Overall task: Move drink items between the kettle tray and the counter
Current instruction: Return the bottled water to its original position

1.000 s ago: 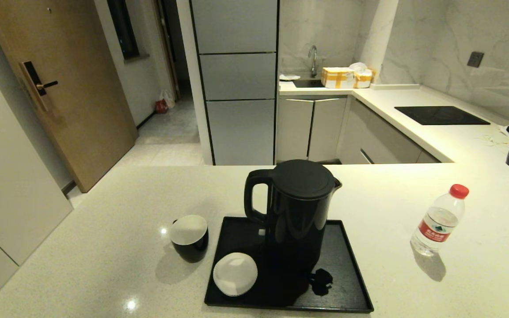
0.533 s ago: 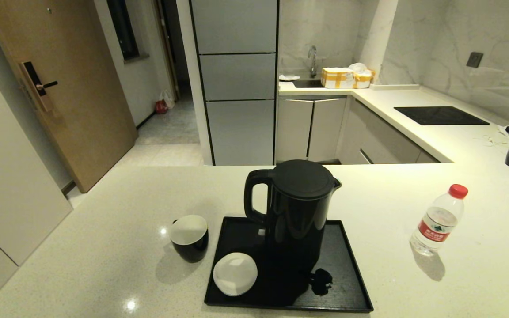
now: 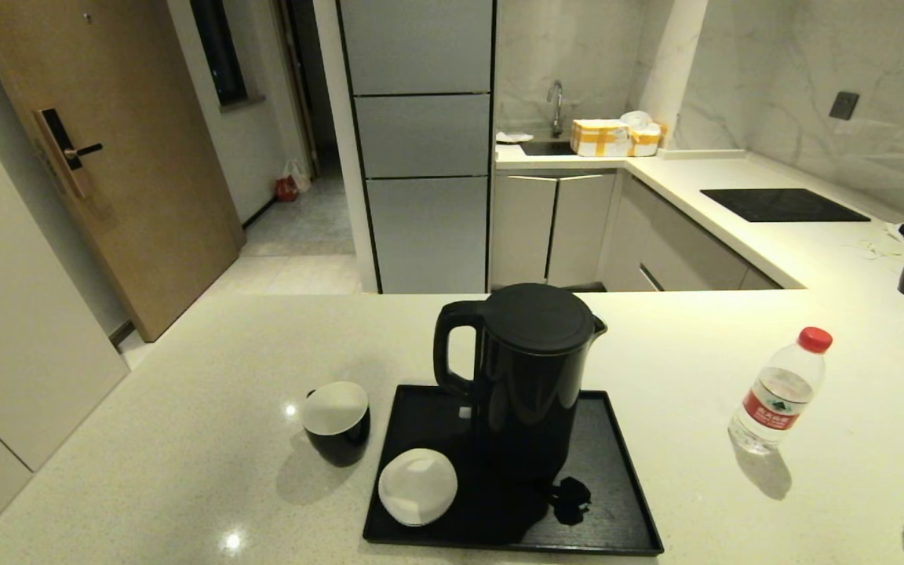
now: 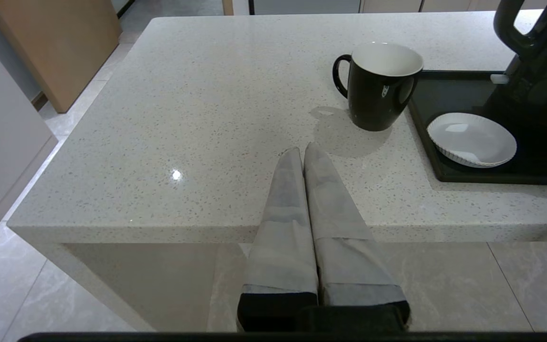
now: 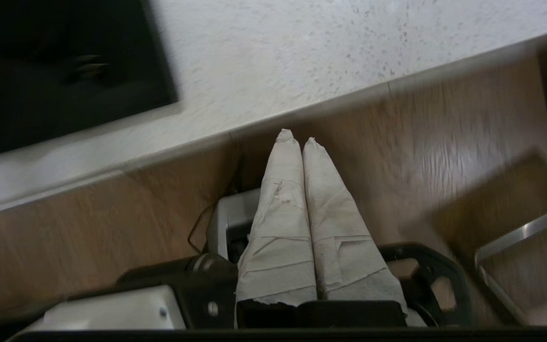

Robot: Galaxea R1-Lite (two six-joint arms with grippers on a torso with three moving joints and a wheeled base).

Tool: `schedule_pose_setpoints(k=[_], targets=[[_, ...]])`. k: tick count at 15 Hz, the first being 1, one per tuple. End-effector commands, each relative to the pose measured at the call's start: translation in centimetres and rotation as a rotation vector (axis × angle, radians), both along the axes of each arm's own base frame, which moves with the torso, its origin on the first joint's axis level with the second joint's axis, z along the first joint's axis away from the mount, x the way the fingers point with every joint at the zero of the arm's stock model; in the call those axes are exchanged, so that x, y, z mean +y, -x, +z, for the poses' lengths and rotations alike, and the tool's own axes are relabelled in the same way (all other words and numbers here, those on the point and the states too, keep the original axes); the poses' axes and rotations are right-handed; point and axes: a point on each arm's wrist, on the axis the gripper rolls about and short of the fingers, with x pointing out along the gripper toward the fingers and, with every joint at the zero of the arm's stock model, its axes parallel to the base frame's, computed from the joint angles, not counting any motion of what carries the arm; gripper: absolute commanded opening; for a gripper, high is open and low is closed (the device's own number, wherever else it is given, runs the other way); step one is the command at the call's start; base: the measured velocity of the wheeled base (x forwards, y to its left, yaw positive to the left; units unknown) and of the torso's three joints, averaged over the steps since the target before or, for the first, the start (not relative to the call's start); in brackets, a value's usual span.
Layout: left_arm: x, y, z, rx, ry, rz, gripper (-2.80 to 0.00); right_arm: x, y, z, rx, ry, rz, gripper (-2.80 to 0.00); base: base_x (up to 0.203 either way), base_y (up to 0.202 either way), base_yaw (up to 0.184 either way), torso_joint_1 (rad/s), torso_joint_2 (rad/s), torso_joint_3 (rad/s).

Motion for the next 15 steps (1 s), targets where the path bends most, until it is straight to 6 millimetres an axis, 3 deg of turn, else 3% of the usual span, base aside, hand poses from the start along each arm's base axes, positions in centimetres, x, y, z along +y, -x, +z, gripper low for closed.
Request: schedule_pose_setpoints(k=[1, 5, 7, 9, 10, 15], targets=[[0.0, 0.0, 0.0, -0.001, 0.000, 0.000, -2.80, -0.6, -6.7, -4.9, 0.181, 0.001, -0.051, -2.80, 0.000, 0.000, 0.000, 0.000, 0.00, 0.000], [0.0, 0.0, 0.0, -0.001, 0.000, 0.000, -2.80, -2.3, -12.0, -9.0, 0.144, 0.186, -0.204, -2.80, 0.000, 0.000, 0.000, 0.000, 0.00, 0.000], [0.0, 0.0, 0.0, -0.001, 0.000, -0.001, -2.80, -3.3, -13.5, -9.2, 0.059, 0.250, -0.277, -2.80, 0.000, 0.000, 0.000, 0.000, 0.00, 0.000], [0.0, 0.0, 0.0, -0.001, 0.000, -0.001, -2.80, -3.3, -13.9, -8.9, 0.035, 0.251, -0.270, -2.80, 0.000, 0.000, 0.000, 0.000, 0.00, 0.000], [0.0, 0.0, 0.0, -0.001, 0.000, 0.000, -2.80, -3.2, -14.0, -8.7, 0.023, 0.248, -0.264, 0.00, 0.000, 0.000, 0.000, 0.000, 0.00, 0.000], [0.0, 0.0, 0.0, -0.001, 0.000, 0.000, -2.80, -2.0, -13.8, -7.0, -0.092, 0.159, -0.129, 0.00, 0.000, 0.000, 0.000, 0.000, 0.00, 0.000]])
